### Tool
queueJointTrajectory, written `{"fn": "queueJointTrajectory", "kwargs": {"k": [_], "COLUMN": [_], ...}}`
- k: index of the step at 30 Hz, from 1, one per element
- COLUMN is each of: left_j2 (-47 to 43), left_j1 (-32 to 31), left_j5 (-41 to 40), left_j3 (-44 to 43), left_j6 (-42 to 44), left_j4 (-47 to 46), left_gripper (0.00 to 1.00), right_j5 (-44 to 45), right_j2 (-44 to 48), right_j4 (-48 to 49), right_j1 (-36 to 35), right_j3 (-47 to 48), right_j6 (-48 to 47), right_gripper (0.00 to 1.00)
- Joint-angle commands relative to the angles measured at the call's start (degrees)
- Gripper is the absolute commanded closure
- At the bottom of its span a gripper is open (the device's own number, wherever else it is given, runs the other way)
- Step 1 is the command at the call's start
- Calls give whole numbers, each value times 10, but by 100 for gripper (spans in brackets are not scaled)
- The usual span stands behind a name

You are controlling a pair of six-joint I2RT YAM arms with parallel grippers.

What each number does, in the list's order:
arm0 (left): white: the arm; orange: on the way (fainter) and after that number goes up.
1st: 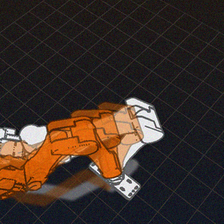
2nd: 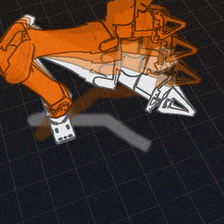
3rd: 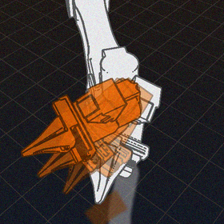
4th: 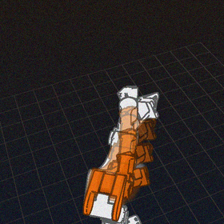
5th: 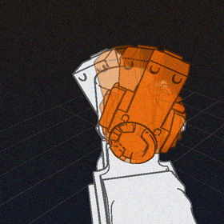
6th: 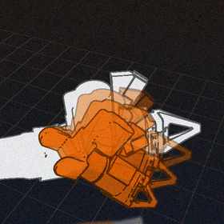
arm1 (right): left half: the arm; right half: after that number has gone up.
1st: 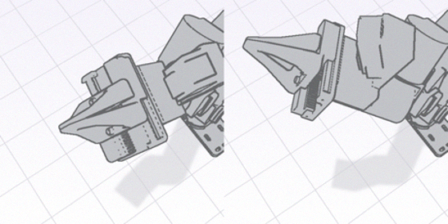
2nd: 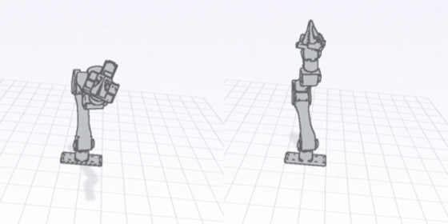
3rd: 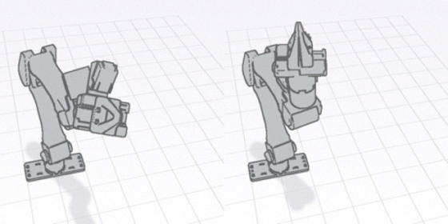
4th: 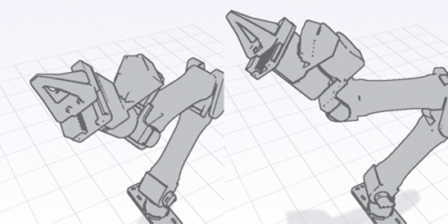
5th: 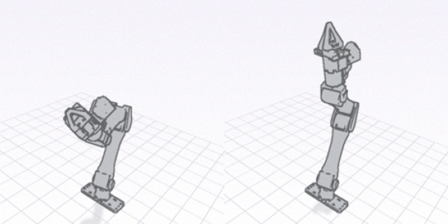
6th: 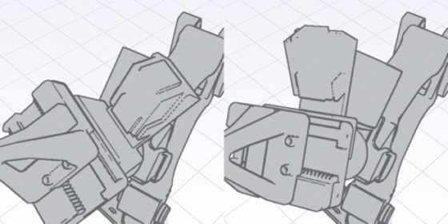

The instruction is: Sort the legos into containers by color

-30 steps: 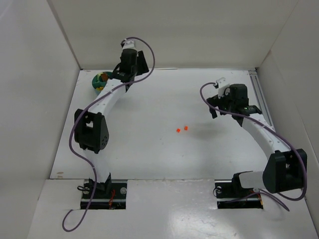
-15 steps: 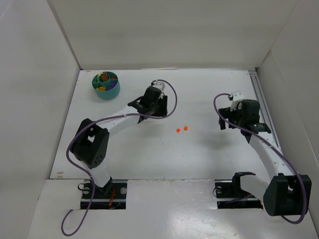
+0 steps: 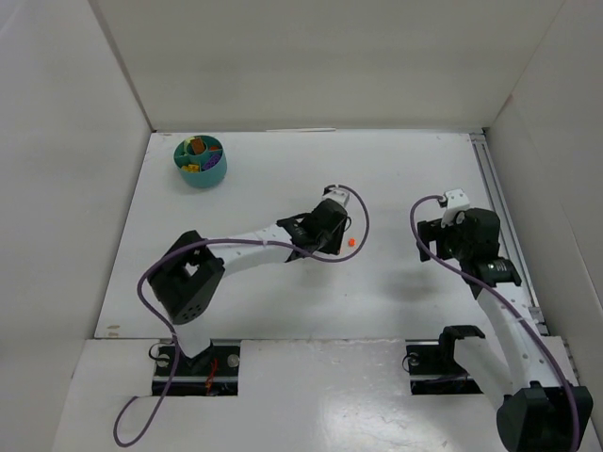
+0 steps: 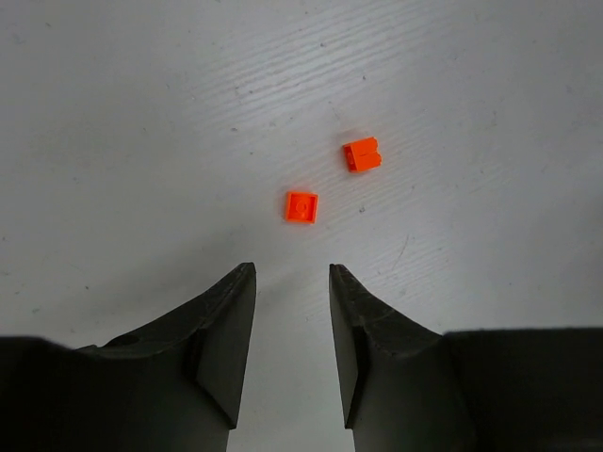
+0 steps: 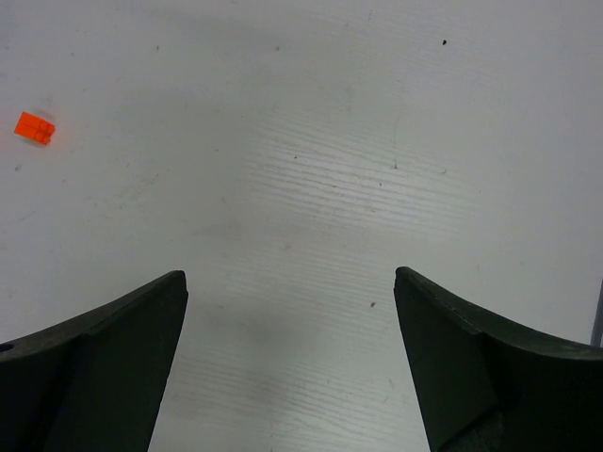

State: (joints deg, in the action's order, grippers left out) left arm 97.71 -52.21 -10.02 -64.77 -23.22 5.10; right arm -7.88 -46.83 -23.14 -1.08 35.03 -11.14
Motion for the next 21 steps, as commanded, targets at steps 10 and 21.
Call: {"fn": "queueJointTrajectory", "kwargs": {"k": [10, 21], "left_j2": [107, 149], "left_j1": [-12, -12], "left_j5": [-40, -45], "left_j3": [-77, -107], "left_j6": [-2, 9], "left_j4": [1, 15], "left_gripper": [69, 71], "right_j5": [2, 15], "right_j2": [25, 25], "right_j4": [-16, -16], "right_j1": [1, 1], "right_j3": [6, 6], "right_j6": [2, 2], "right_gripper": [1, 1]}}
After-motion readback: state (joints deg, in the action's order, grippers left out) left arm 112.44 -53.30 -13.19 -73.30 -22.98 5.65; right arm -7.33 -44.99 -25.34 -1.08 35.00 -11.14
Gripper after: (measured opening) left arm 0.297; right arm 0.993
